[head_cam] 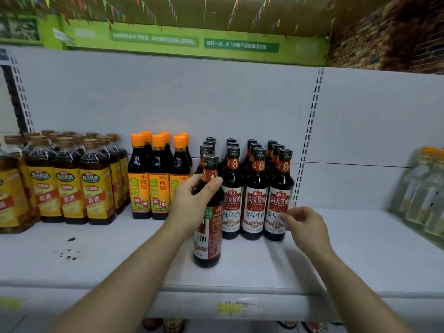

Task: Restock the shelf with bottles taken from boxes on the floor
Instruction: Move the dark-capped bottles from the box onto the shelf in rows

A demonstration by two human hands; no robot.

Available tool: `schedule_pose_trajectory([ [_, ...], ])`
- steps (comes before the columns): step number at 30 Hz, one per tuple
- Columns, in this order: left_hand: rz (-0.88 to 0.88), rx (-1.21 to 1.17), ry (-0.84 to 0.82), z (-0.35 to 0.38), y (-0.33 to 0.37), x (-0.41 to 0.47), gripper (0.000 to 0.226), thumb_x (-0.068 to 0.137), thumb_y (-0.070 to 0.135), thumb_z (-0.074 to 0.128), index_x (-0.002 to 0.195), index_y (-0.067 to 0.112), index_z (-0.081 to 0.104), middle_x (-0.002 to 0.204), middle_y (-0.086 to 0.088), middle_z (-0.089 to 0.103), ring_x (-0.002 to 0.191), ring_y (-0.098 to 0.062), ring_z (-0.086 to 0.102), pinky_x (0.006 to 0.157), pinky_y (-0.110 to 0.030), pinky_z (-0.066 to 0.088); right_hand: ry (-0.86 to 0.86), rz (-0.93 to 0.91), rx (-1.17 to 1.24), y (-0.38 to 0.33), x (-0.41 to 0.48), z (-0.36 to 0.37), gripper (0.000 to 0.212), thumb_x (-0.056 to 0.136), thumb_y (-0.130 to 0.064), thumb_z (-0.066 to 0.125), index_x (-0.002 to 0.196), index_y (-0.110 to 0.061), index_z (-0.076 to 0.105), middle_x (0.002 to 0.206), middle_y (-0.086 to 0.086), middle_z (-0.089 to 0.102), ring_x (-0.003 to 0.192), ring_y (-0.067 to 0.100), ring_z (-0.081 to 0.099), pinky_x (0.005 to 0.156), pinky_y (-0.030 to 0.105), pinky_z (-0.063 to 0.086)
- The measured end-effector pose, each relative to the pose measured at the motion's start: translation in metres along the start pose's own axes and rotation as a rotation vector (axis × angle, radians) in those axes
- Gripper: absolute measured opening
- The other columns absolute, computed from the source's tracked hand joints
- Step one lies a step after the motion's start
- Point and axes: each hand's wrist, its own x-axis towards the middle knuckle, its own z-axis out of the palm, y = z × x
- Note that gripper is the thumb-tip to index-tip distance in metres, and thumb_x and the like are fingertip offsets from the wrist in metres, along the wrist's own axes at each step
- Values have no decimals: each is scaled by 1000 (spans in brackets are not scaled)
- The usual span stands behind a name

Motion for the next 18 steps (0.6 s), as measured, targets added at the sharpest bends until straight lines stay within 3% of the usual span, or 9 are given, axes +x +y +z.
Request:
schedule_pose_trajectory([
  [6,1,-44,-41,-2,-5,-5,56,87,68,55,128,32,68,115,20,74,110,0,67,92,-28,54,-237,-58,102,-27,-45,31,9,90,-28,78,97,-23,73,85,-4,77,78,11,74,70,27,57],
  [10,5,-65,-133,-7,-4,-5,40,95,58,49,125,38,64,115,24,73,109,5,66,87,-21,52,-391,-84,157,-43,-72,54,13,93,-27,74,106,-26,74,89,-10,79,83,3,73,72,18,55],
  [15,-104,-84,-225,-22,-5,-4,59,90,63,51,143,35,55,137,13,64,129,-12,57,109,-41,47,-421,-91,266,-56,-90,74,26,96,-22,72,121,-30,72,104,-16,78,97,-3,72,85,22,59],
  [18,-196,-146,-242,-29,-3,-4,34,98,50,55,131,45,56,134,11,63,127,-18,58,99,-36,49,-431,-134,298,-56,-96,77,28,97,-18,70,104,-45,69,95,-27,76,95,-6,71,78,15,57],
])
